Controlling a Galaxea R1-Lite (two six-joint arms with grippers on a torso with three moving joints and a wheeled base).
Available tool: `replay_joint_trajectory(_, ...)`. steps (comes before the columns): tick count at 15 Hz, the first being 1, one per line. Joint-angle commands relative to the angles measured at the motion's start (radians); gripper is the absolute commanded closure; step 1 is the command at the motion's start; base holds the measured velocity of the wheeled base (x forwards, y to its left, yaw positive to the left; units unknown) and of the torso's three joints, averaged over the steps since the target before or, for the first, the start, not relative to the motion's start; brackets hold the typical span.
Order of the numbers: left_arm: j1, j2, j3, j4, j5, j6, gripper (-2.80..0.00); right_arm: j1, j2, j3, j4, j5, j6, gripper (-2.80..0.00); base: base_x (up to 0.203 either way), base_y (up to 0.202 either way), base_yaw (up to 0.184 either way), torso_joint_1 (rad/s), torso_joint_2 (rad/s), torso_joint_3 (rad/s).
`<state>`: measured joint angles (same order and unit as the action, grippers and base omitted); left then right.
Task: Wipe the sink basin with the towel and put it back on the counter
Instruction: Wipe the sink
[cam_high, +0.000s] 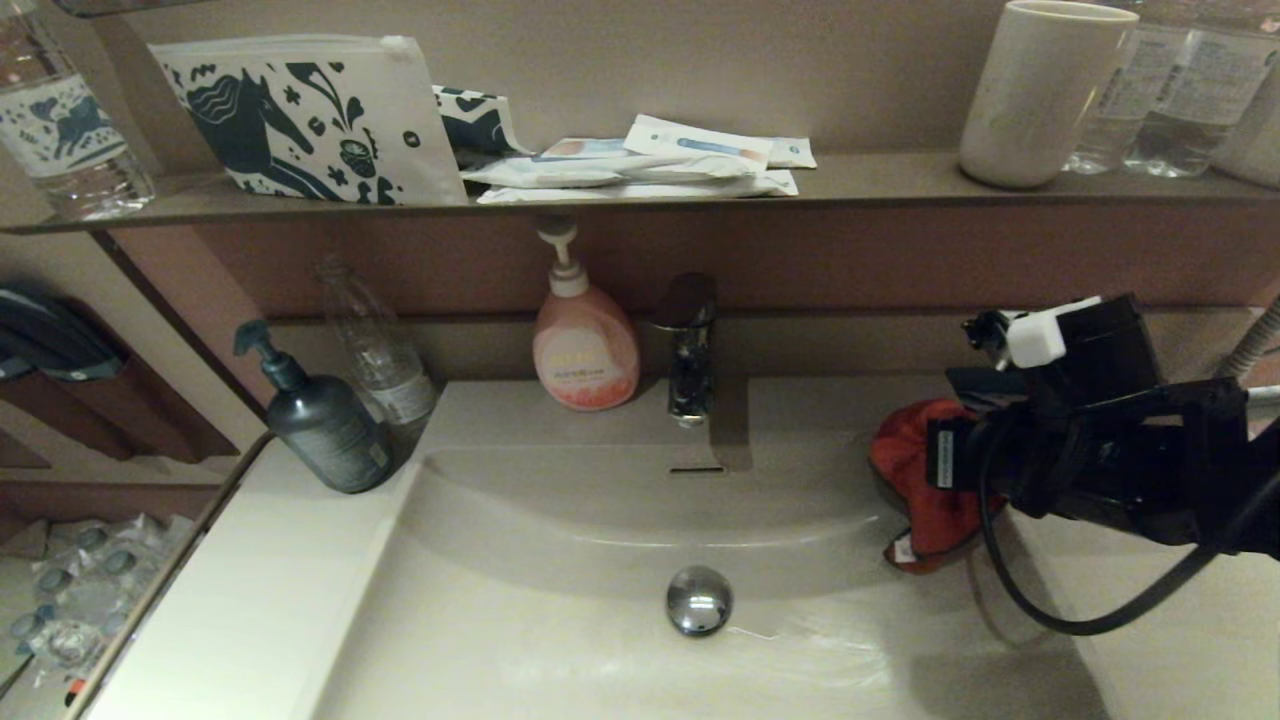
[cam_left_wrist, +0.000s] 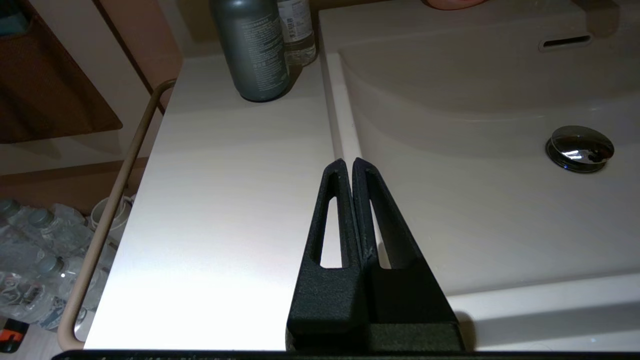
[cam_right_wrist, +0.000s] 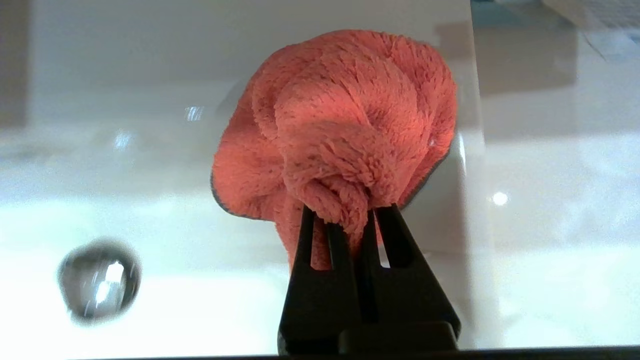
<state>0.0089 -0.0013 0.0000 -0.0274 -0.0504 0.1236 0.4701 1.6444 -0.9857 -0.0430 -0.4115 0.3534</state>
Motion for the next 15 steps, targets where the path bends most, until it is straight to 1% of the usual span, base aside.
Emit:
replay_joint_trajectory(1,0.0,0.001,0.0,-0.001,0.0,0.001,0.0,0.015,-0.097,-0.005,0.039,-0.006,0.002,0.0,0.0,0.0,0.0,0.0,0.0,0.0)
replay_joint_trajectory(2,0.0,0.001,0.0,0.0,0.0,0.001,0.0,0.013,-0.128,-0.011,0.11,-0.025,0.001,0.0,0.0,0.0,0.0,0.0,0.0,0.0)
replay_joint_trajectory(3,0.0,0.001,0.0,0.0,0.0,0.001,0.0,0.003,-0.162,-0.015,0.215,-0.058,0.002,0.0,0.0,0.0,0.0,0.0,0.0,0.0)
replay_joint_trajectory(4,0.0,0.001,0.0,-0.001,0.0,0.001,0.0,-0.021,-0.207,-0.017,0.304,-0.078,0.003,0.0,0.0,0.0,0.0,0.0,0.0,0.0)
replay_joint_trajectory(5,0.0,0.001,0.0,0.0,0.0,0.001,0.0,-0.06,-0.245,-0.015,0.347,-0.086,0.003,0.0,0.0,0.0,0.0,0.0,0.0,0.0)
replay_joint_trajectory(6,0.0,0.001,0.0,-0.001,0.0,0.001,0.0,-0.114,-0.269,-0.012,0.376,-0.089,-0.002,0.0,0.0,0.0,0.0,0.0,0.0,0.0)
replay_joint_trajectory(8,0.0,0.001,0.0,0.0,0.0,0.001,0.0,-0.27,-0.286,-0.005,0.433,-0.092,-0.044,0.0,0.0,0.0,0.0,0.0,0.0,0.0)
replay_joint_trajectory(9,0.0,0.001,0.0,-0.001,0.0,0.001,0.0,-0.346,-0.29,0.002,0.447,-0.081,-0.069,0.0,0.0,0.0,0.0,0.0,0.0,0.0)
replay_joint_trajectory(10,0.0,0.001,0.0,0.0,0.0,0.001,0.0,-0.407,-0.293,0.013,0.457,-0.056,-0.091,0.0,0.0,0.0,0.0,0.0,0.0,0.0)
replay_joint_trajectory(11,0.0,0.001,0.0,-0.001,0.0,0.001,0.0,-0.45,-0.296,0.045,0.46,-0.012,-0.103,0.0,0.0,0.0,0.0,0.0,0.0,0.0)
replay_joint_trajectory(13,0.0,0.001,0.0,0.0,0.0,0.001,0.0,-0.453,-0.3,0.146,0.447,0.013,-0.111,0.0,0.0,0.0,0.0,0.0,0.0,0.0)
replay_joint_trajectory(15,0.0,0.001,0.0,0.0,0.0,0.001,0.0,-0.404,-0.305,0.26,0.386,0.018,-0.113,0.0,0.0,0.0,0.0,0.0,0.0,0.0)
